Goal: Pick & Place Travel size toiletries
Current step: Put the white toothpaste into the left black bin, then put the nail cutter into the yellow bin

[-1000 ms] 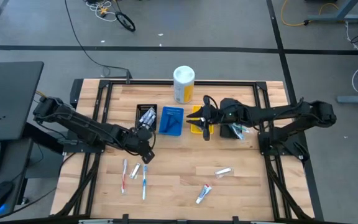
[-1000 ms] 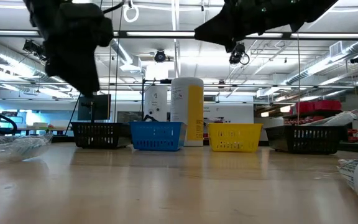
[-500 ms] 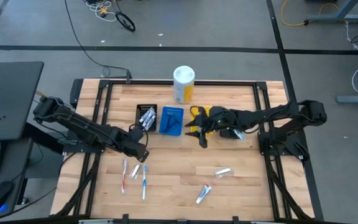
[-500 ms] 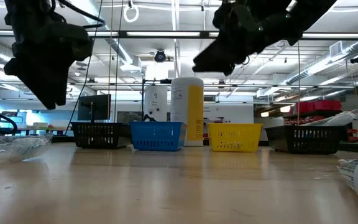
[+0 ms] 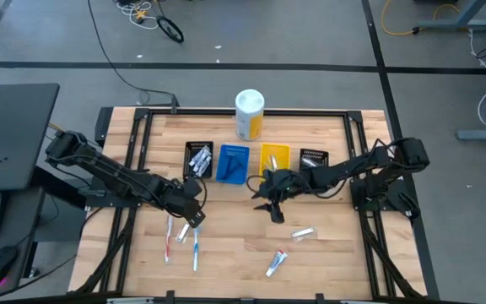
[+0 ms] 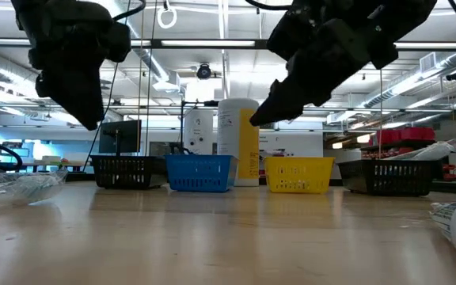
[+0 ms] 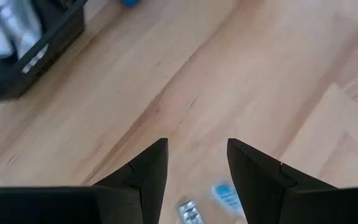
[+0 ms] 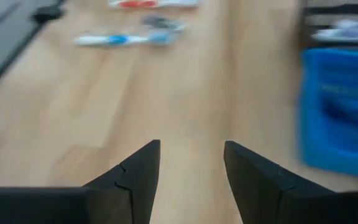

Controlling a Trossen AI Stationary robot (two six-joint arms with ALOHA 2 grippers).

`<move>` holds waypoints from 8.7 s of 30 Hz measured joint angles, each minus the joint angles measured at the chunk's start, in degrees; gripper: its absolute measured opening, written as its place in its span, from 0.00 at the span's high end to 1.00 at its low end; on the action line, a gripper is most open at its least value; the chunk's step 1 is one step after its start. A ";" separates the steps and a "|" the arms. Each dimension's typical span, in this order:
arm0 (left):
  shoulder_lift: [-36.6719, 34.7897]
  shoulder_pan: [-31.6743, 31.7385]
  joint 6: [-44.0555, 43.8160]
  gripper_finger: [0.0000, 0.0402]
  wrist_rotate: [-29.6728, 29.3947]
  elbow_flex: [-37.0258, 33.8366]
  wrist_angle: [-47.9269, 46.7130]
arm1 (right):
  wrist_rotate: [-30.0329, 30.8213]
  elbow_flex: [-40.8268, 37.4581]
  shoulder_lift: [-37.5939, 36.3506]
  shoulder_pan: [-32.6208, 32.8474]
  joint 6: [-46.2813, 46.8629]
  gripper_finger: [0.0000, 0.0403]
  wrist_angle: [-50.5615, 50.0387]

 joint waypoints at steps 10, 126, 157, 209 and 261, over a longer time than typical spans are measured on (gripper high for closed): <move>0.02 0.00 3.34 0.57 -3.95 0.00 1.06 | -14.44 0.00 0.87 10.43 0.74 0.53 -7.09; 0.02 2.75 25.69 0.57 -9.73 0.02 24.74 | 35.68 0.11 8.56 7.49 -27.72 0.77 17.92; 7.58 12.95 51.56 0.48 -3.88 0.53 35.55 | 32.56 1.24 8.58 3.09 -28.26 0.77 27.71; 7.89 23.24 20.04 0.74 -21.86 0.52 3.16 | 28.01 1.18 8.56 0.40 -12.52 0.77 20.79; 6.60 5.51 7.64 0.53 -6.04 9.68 -1.98 | 9.81 1.18 8.58 -2.66 -10.75 0.52 15.48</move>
